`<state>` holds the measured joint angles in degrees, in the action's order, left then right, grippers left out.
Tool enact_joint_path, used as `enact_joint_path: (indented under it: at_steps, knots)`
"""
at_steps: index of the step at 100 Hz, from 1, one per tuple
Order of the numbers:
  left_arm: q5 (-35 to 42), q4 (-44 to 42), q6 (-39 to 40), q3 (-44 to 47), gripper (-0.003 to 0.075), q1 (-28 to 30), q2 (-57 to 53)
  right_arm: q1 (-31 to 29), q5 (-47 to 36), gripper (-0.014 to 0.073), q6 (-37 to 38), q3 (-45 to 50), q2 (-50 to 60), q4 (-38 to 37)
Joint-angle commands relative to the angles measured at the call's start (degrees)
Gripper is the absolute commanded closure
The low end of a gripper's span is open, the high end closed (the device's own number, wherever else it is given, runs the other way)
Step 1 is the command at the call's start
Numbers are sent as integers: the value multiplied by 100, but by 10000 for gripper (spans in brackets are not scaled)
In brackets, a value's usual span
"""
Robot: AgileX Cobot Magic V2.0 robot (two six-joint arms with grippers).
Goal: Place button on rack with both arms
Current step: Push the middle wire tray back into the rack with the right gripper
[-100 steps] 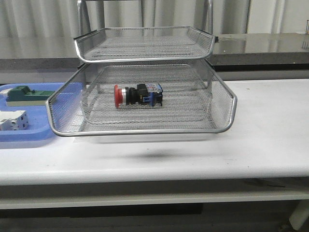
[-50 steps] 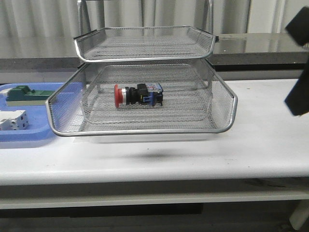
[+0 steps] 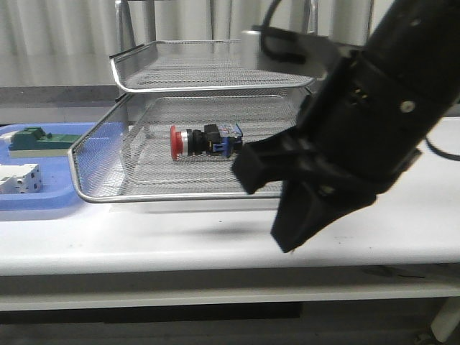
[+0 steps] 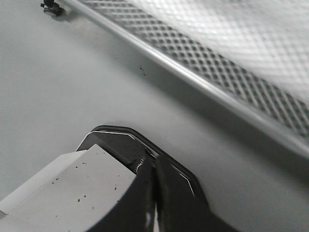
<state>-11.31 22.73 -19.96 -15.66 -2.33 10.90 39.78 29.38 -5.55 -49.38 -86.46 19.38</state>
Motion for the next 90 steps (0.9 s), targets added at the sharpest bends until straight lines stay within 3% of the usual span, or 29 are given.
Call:
enact_joint_path:
  at_steps: [1,51,90]
  knots:
    - [463,88,50,-169,741,20,44,212,-269,659,-120,-388,-177,-195]
    - [463,88,50,-169,741,20,44,455,-268,659,-120,-1396,-1291,-1390]
    - [463,88,50,-169,741,20,44,7,-413,659,-115,-1889,-1528,-2113]
